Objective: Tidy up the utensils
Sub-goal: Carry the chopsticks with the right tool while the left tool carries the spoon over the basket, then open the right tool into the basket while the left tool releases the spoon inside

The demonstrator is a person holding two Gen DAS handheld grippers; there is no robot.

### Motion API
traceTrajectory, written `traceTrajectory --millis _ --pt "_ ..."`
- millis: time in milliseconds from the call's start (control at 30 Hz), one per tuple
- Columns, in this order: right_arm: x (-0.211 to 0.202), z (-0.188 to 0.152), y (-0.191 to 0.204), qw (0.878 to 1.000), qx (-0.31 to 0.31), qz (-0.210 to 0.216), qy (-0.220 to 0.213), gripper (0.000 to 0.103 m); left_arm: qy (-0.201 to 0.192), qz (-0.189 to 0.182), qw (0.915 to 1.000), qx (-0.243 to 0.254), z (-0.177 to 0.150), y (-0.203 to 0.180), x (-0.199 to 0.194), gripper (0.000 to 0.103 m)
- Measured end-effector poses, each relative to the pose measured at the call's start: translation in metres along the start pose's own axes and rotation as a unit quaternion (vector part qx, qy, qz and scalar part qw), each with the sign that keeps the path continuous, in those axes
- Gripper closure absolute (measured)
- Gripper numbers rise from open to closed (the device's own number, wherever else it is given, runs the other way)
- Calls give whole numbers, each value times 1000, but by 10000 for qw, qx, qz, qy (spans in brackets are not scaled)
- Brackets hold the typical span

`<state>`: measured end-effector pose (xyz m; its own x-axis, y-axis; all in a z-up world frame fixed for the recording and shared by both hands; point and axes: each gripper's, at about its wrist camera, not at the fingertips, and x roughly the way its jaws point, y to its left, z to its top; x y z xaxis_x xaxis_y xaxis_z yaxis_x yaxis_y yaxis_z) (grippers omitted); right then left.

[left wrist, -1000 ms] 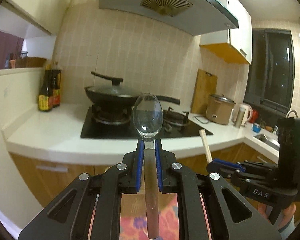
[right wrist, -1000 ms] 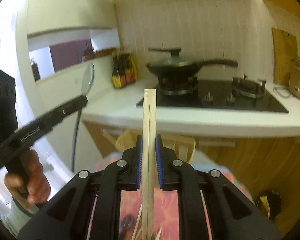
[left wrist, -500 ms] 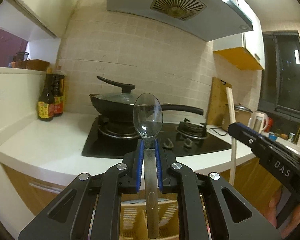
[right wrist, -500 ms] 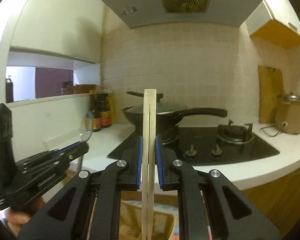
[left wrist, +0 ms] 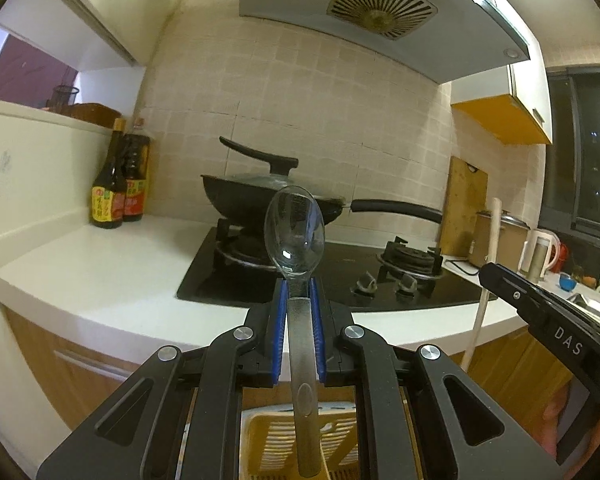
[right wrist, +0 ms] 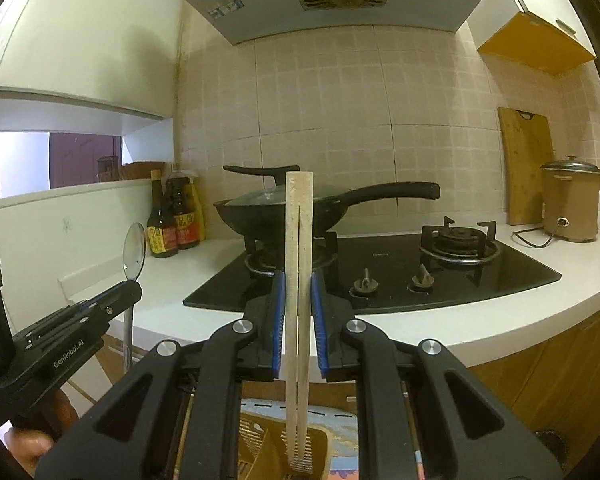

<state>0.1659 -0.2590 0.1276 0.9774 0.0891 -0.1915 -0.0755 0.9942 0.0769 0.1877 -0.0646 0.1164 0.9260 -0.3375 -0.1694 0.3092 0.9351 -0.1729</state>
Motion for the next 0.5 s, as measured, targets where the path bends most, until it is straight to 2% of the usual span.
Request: traceTrajectory --millis 100,133,167,233,300,367,400,500 --pt "-1 -7 -1 9997 -22 87 210 90 68 15 10000 -7 -6 3 -5 90" --pt "-2 -9 -1 9996 -23 115 269 88 114 -16 9999 -26 -8 4 -8 82" --pt "-3 -11 -2 9994 -11 147 321 86 159 -52 9998 -55 -9 5 -10 81" --pt "-11 -15 -4 9989 47 218 424 81 261 -176 9994 -152 -11 9 -17 81" --pt "-20 -19 -7 9978 138 325 563 74 383 -369 9982 -263 -12 12 -26 75" --pt "-29 -22 -9 9969 184 390 655 67 396 -457 9976 -327 -12 14 -40 56" --pt "-36 -25 -9 9965 188 408 711 61 393 -472 9976 -328 -13 14 -45 55" --pt "-55 -29 -8 9955 170 439 827 59 436 -559 9970 -316 -11 12 -66 55"
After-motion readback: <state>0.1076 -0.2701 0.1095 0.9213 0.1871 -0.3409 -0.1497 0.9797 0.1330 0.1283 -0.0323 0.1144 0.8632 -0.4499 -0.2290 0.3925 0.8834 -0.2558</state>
